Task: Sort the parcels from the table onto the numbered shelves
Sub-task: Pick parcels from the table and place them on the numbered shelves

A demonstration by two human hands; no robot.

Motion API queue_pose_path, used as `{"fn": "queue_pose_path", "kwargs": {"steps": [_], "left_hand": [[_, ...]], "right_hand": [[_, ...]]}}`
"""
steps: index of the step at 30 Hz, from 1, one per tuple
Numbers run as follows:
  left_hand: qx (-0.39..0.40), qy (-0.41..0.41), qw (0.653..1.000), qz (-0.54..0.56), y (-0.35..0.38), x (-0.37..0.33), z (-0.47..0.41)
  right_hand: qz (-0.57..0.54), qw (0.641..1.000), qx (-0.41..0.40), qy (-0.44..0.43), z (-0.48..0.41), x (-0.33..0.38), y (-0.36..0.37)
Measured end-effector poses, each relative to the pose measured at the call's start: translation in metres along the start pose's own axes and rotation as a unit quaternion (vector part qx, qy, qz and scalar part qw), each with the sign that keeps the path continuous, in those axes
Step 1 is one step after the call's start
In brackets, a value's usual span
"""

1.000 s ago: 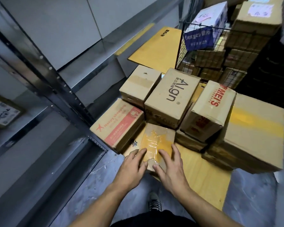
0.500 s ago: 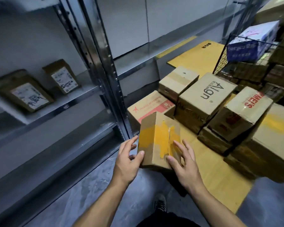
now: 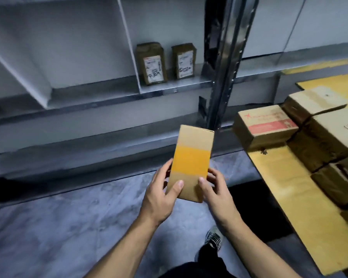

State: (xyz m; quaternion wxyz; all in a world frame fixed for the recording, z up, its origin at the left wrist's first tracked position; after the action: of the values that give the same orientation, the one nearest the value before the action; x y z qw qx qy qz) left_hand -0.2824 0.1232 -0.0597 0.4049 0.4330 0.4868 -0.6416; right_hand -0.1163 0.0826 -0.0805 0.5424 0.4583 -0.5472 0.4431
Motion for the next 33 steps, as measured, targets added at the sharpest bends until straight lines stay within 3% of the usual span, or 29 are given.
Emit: {"fn": "queue_pose_path", "kwargs": {"steps": [7,12,16,22,28,33], "left_hand": [[-0.115,-0.006,0.993,0.007,-0.09,0.011,0.024],[-0.103,-0.038,0.993,0.047,-0.115,0.026,0.028],[-0.138,-0.013,0.99,0.035,-0.128,0.017,0.026],[-0.2,0.023,0.977,-0.069,-0.152,0.0,0.003],[-0.238,0.038,0.964,-0.11,-0.156,-0.011,-0.035],[-0.252,0.082,0.956,-0.122,-0.162,-0.045,-0.084]], "right_hand": [[-0.162,0.985,0.053,0.021,-0.004,0.014,0.058],[-0.212,0.969,0.122,0.038,-0.016,0.029,0.085],[-0.149,0.981,0.127,-0.01,-0.036,0.036,0.098],[0.035,0.988,0.118,-0.095,-0.076,0.038,0.101],[0.046,0.985,0.152,-0.07,-0.117,0.047,0.114],[0.056,0.981,0.152,-0.105,-0.165,0.074,0.121]]}}
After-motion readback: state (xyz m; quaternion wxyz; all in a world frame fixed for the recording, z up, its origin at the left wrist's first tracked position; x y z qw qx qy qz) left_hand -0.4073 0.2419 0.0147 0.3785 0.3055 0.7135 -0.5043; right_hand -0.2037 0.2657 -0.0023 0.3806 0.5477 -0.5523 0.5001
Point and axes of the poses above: each hand's wrist, its own z-axis away from the middle knuckle, its own y-axis out of the palm, x = y × z, the point moved 7 cm from there along -z, towards the middle knuckle, and after that the axes turned 10 degrees about -y, right-handed, at the moved point
